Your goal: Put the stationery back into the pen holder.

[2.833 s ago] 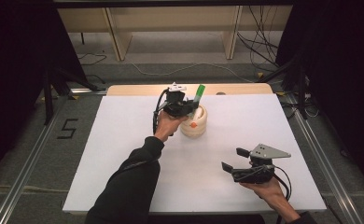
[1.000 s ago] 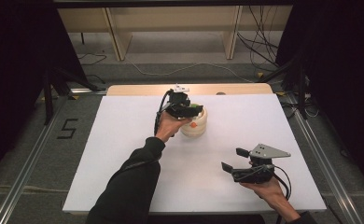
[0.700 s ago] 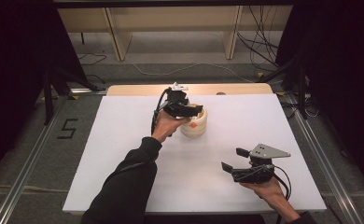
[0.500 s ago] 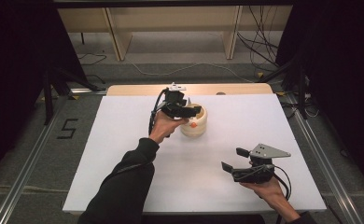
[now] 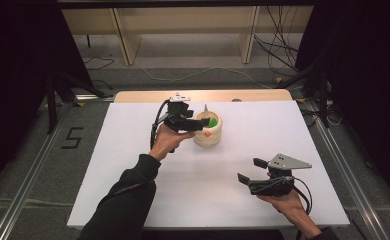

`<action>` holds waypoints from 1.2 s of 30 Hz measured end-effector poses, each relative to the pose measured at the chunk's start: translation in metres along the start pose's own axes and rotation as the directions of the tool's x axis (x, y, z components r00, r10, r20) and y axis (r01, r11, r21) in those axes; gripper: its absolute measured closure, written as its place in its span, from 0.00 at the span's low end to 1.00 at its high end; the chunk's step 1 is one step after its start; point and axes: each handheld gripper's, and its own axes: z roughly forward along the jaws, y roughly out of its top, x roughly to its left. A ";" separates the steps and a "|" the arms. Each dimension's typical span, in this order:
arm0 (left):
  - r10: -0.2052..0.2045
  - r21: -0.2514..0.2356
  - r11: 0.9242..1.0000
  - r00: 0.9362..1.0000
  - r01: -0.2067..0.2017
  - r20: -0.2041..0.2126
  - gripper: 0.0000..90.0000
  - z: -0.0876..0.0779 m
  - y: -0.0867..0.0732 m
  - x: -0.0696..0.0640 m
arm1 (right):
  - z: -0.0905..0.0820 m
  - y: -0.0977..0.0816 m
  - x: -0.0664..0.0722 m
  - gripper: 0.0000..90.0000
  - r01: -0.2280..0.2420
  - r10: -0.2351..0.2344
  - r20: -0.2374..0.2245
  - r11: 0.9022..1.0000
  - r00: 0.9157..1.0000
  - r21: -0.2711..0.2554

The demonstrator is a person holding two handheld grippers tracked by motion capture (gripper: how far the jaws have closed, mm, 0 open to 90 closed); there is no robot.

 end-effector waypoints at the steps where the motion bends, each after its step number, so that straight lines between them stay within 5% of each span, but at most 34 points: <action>1: -0.007 0.001 1.000 1.000 0.007 0.004 0.26 -0.002 -0.002 0.000 | 0.000 0.000 0.000 0.21 -0.001 0.001 0.000 1.000 1.000 0.000; 36: 0.042 -0.053 0.998 0.995 -0.037 0.089 0.22 -0.063 -0.056 -0.022 | -0.001 0.000 0.000 0.21 -0.020 0.020 -0.010 1.000 1.000 -0.013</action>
